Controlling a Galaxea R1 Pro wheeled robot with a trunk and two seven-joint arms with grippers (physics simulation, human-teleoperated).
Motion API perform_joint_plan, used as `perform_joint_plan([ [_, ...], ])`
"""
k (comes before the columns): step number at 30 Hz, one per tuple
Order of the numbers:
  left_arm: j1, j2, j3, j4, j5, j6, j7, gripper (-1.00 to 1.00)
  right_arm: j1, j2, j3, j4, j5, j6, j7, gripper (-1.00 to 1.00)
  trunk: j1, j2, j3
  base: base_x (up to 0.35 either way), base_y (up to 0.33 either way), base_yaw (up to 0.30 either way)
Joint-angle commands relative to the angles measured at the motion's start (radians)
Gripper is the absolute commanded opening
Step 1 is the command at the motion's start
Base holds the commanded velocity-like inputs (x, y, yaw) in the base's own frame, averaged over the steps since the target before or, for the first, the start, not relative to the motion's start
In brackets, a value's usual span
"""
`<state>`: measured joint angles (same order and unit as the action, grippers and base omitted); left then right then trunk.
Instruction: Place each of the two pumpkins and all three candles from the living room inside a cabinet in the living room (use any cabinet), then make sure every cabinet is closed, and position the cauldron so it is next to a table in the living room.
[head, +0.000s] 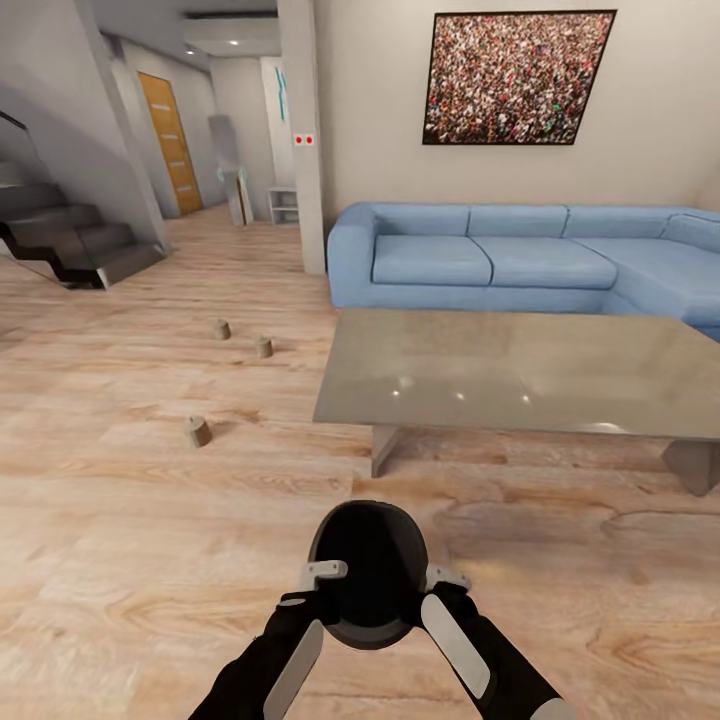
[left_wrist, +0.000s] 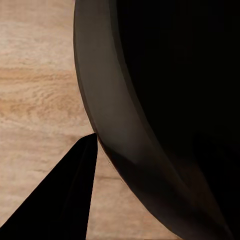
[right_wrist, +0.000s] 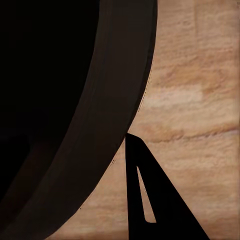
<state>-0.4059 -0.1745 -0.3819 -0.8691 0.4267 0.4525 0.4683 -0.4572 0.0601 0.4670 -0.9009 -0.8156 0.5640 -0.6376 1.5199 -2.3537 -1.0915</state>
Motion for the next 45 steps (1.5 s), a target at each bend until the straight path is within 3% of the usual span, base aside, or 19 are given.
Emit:
perform_joint_plan([
  [1, -0.001, 0.0, -0.002, -0.002, 0.018, -0.003, 0.007, -1.0, -0.001, 0.0, 0.0, -0.012, -0.01, -0.01, -0.007, -1.0, 0.0, 0.0, -0.001, 0.246, 0.0, -0.006],
  [18, -0.001, 0.0, -0.002, -0.002, 0.018, -0.003, 0.007, -1.0, -0.001, 0.0, 0.0, -0.012, -0.01, -0.01, -0.007, -1.0, 0.0, 0.0, -0.001, 0.219, 0.0, -0.001],
  [45, -0.001, 0.0, -0.002, -0.002, 0.018, -0.003, 0.007, -1.0, -0.001, 0.0, 0.001, -0.012, -0.01, -0.01, -0.007, -1.0, 0.0, 0.0, 0.004, 0.091, 0.0, -0.041],
])
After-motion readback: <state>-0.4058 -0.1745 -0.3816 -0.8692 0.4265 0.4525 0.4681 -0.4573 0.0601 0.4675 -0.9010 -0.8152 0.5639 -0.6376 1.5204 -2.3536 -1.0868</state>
